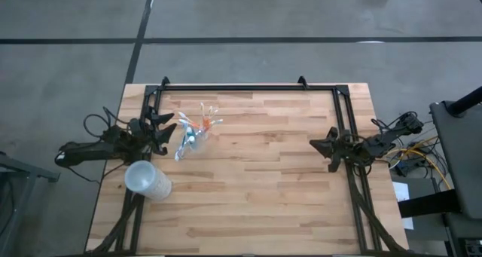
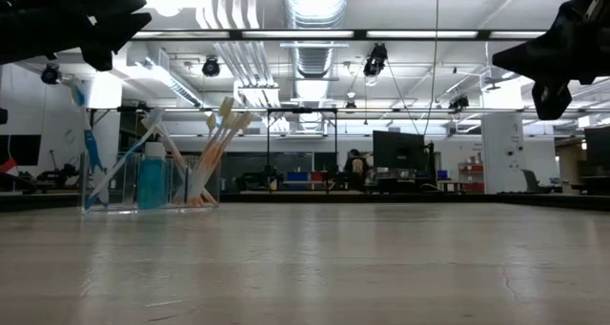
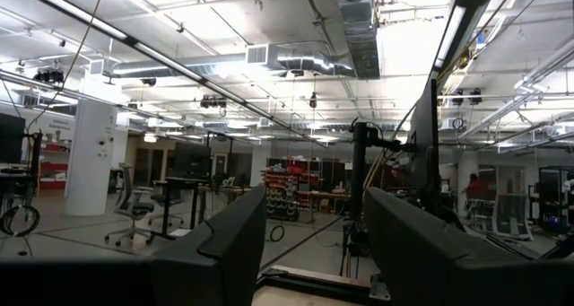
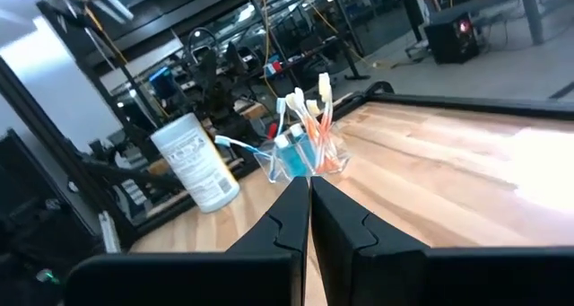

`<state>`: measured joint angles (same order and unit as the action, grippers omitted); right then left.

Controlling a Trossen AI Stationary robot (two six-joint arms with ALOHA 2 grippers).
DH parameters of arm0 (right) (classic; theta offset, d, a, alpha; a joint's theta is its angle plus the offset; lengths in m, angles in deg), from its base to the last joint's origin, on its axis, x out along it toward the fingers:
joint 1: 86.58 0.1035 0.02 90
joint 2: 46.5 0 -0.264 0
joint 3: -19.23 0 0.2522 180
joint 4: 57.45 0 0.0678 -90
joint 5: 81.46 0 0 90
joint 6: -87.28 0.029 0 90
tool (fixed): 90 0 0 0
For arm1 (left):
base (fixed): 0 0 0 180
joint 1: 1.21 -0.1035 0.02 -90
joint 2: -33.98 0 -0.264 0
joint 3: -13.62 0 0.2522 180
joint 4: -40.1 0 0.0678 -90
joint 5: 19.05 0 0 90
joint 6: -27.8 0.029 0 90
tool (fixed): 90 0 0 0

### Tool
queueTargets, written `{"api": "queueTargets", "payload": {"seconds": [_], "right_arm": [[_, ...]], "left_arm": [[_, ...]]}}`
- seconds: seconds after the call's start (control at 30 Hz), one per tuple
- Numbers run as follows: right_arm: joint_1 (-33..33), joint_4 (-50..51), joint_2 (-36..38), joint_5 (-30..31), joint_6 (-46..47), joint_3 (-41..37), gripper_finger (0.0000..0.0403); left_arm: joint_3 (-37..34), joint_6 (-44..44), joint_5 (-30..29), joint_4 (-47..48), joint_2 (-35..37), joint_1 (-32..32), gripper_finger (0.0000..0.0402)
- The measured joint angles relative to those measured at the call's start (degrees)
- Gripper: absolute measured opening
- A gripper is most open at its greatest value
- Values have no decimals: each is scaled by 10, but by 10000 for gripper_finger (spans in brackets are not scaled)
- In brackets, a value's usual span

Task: Pick & Place toothbrushing station
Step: Return to Home Position

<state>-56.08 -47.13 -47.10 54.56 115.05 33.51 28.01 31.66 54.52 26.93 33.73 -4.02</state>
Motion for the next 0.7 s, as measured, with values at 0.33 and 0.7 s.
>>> {"api": "queueTargets", "payload": {"seconds": [0.33,0.7], "right_arm": [[0,-3,-14,-57,-176,0,13],[0,-3,-15,-56,-284,0,13]], "left_arm": [[0,0,0,0,0,0,195],[0,0,0,0,0,0,195]]}}
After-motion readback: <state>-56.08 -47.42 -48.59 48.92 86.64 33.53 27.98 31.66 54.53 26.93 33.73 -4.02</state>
